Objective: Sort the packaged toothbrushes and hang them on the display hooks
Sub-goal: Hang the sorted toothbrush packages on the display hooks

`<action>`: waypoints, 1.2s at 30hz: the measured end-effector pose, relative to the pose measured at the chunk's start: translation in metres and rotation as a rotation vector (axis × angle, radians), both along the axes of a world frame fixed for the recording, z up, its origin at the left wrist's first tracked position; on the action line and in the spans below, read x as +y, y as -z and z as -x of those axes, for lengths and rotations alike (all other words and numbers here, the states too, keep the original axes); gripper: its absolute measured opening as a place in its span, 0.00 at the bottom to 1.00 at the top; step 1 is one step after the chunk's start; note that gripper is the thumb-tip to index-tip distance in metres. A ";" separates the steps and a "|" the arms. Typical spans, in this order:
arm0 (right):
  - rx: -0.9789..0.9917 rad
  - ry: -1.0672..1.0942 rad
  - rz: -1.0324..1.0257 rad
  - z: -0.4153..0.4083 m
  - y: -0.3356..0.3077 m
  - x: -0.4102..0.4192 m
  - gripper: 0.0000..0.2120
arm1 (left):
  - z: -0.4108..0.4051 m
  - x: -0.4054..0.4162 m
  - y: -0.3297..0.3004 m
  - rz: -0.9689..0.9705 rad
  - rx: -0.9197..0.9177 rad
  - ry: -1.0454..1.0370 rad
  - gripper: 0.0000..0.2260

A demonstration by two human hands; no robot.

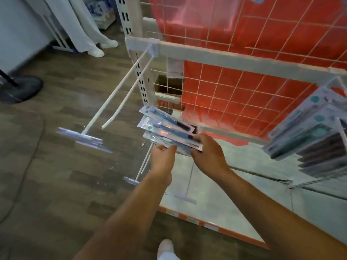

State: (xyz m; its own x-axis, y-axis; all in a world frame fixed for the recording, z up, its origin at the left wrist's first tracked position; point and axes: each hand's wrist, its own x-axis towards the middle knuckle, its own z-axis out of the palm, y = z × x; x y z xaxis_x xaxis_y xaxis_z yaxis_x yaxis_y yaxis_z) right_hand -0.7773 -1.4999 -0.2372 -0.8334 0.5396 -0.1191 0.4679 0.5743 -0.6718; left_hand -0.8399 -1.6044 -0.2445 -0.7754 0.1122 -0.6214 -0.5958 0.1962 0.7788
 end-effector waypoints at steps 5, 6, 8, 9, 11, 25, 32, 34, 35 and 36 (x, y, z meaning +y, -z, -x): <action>0.013 -0.013 -0.039 0.031 0.025 0.010 0.18 | 0.025 0.003 0.019 0.051 -0.034 -0.034 0.06; 0.029 -0.033 -0.044 0.038 0.030 0.012 0.19 | 0.030 0.004 0.021 0.054 -0.055 -0.038 0.04; 0.041 -0.083 -0.048 0.052 0.037 0.016 0.24 | 0.039 0.006 0.027 0.045 -0.101 -0.060 0.02; 0.025 -0.100 -0.049 0.060 0.039 0.017 0.27 | 0.042 0.007 0.029 0.039 -0.118 -0.067 0.02; -0.024 -0.143 -0.072 0.075 0.045 0.022 0.31 | 0.050 0.010 0.035 0.026 -0.148 -0.074 0.06; -0.298 -0.221 -0.148 0.104 0.078 0.028 0.17 | 0.075 0.011 0.062 -0.083 -0.342 -0.092 0.06; -0.233 -0.238 -0.146 0.081 0.071 0.013 0.13 | 0.070 0.009 0.063 -0.122 -0.373 -0.147 0.16; -0.241 -0.235 -0.139 0.076 0.069 0.007 0.13 | 0.066 0.009 0.063 -0.126 -0.359 -0.179 0.16; -0.240 -0.229 -0.137 0.074 0.068 0.005 0.12 | 0.064 0.009 0.064 -0.122 -0.355 -0.187 0.16; -0.234 -0.225 -0.135 0.072 0.068 0.003 0.12 | 0.062 0.008 0.064 -0.121 -0.351 -0.187 0.17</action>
